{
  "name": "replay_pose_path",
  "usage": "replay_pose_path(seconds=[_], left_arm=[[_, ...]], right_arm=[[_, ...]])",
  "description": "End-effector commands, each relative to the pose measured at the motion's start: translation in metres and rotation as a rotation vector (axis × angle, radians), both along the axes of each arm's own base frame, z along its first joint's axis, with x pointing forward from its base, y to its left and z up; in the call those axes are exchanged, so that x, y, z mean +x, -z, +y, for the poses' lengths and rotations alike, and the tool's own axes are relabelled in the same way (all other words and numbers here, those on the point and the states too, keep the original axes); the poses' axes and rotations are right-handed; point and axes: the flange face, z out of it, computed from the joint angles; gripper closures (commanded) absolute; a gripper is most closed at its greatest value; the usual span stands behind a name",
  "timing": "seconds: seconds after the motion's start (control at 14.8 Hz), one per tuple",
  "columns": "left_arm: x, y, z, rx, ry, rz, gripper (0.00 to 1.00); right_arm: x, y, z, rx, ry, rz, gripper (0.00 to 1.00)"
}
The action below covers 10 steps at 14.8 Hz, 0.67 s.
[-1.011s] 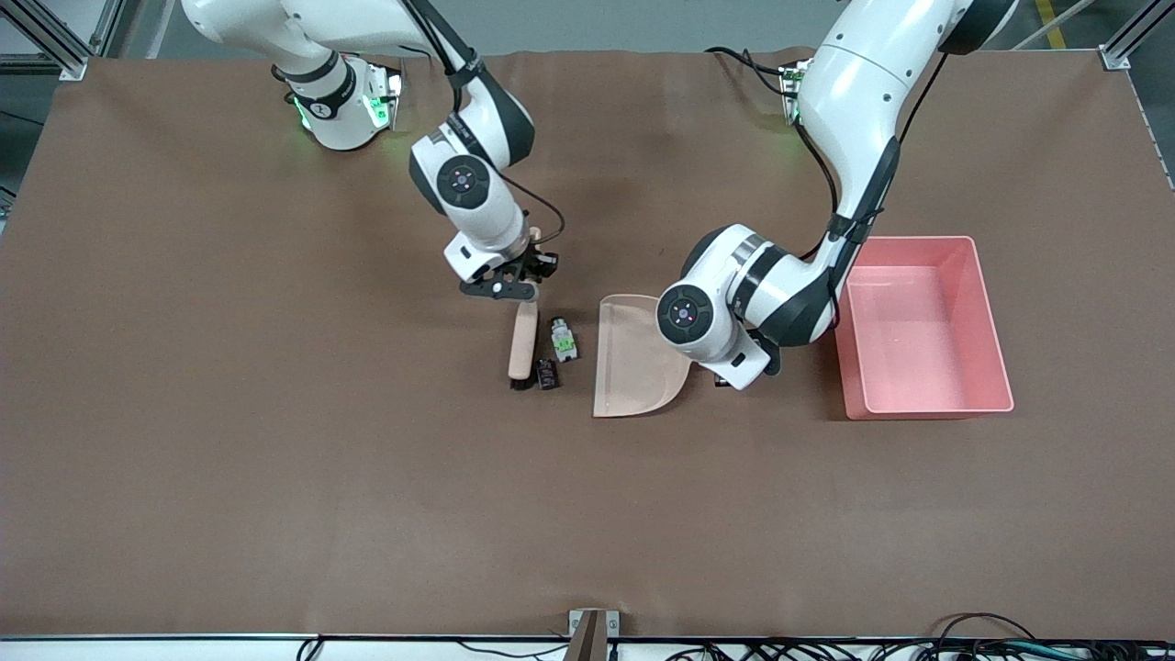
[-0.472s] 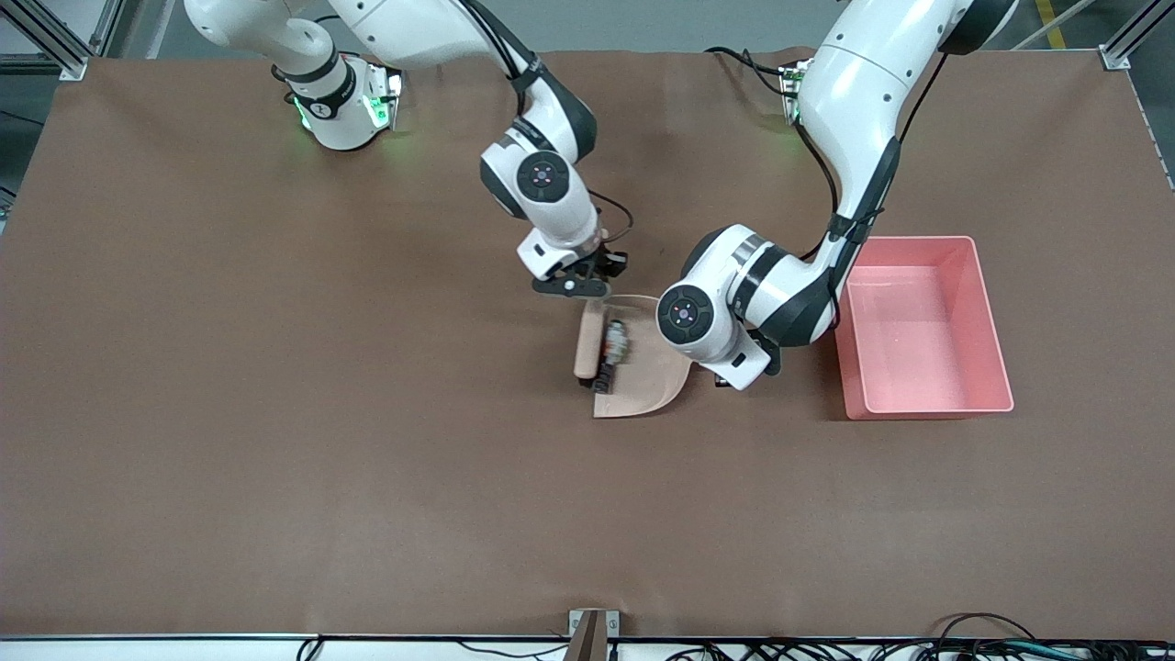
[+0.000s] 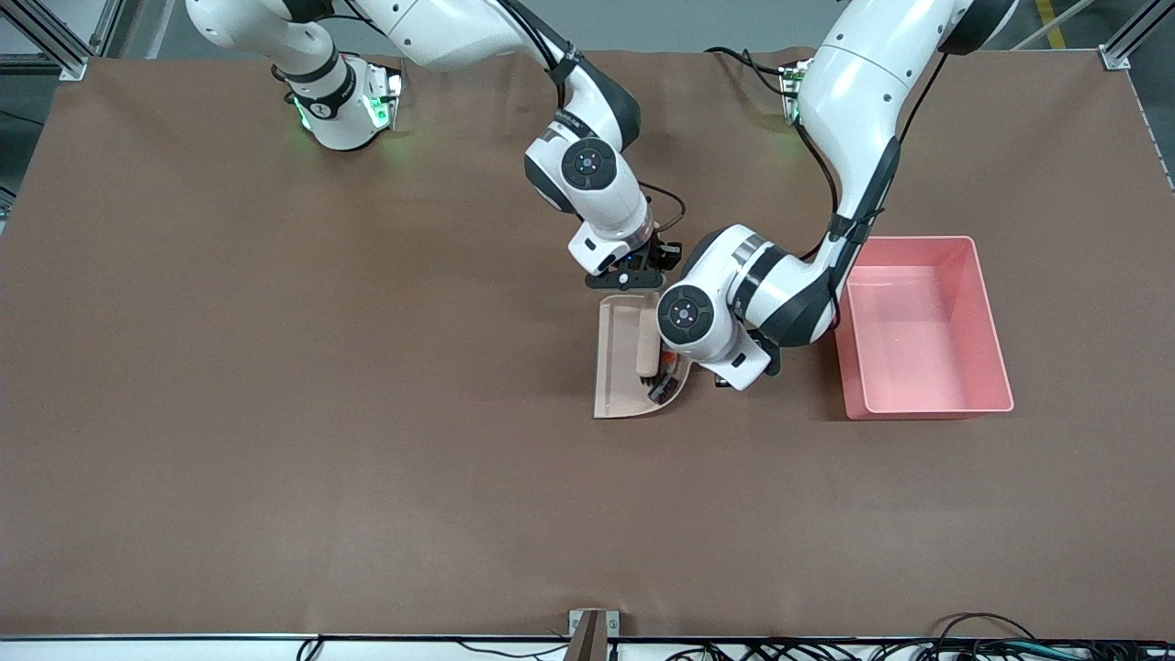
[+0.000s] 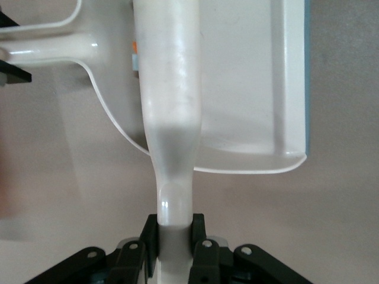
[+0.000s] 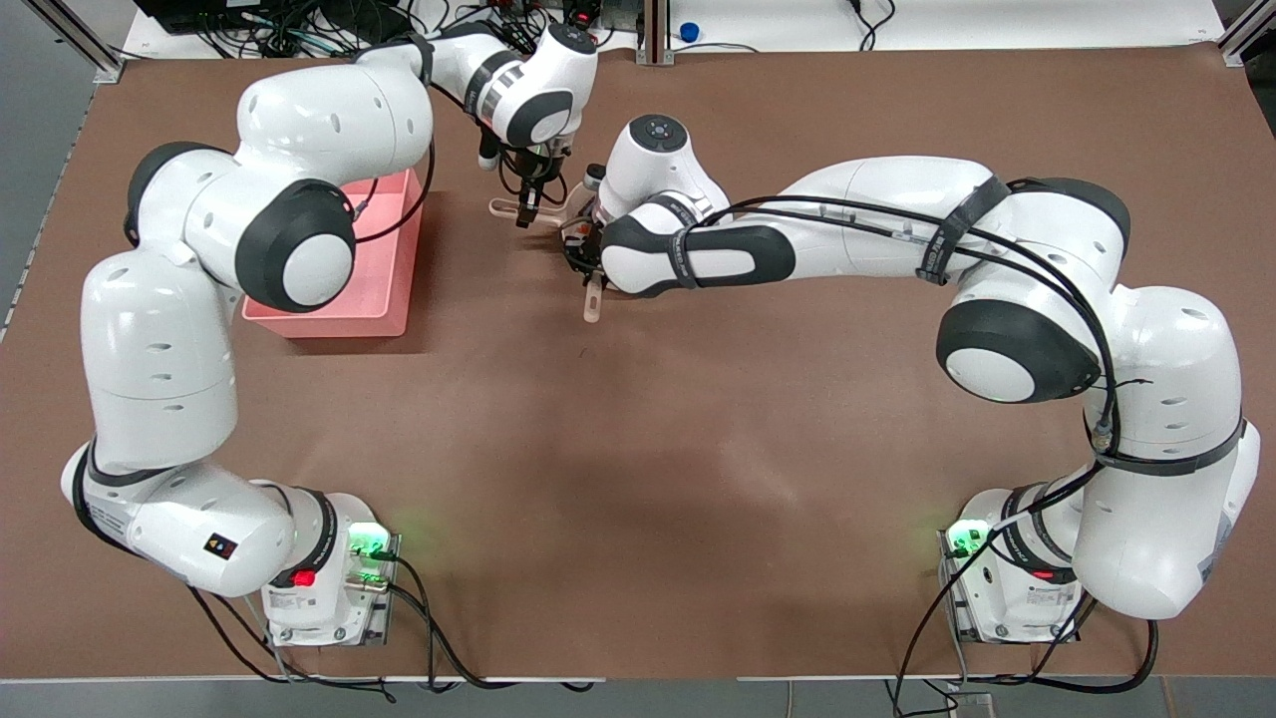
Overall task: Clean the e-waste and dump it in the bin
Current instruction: 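Sweep the e-waste into the dustpan with the brush in the right gripper, then lift the dustpan to the pink bin while the right gripper withdraws the brush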
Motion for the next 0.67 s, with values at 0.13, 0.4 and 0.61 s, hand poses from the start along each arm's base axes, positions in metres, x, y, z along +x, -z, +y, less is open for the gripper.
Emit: replay_pose_path(seconds=[0.13,0.4,0.61], left_arm=[[0.009,-0.012,0.003,0.000,-0.032,-0.018,1.00],[0.017,-0.039,0.015,-0.030,-0.037,-0.010,1.00],[0.021,-0.066,0.023,-0.071,-0.034,-0.011,1.00]], right_arm=[[0.018,-0.078,-0.031,-0.008,0.042,0.040,1.00],[0.053,-0.131,-0.137,-0.058,0.142,0.040,1.00],[0.091,-0.144,-0.264,-0.128,0.107,0.010,1.00]])
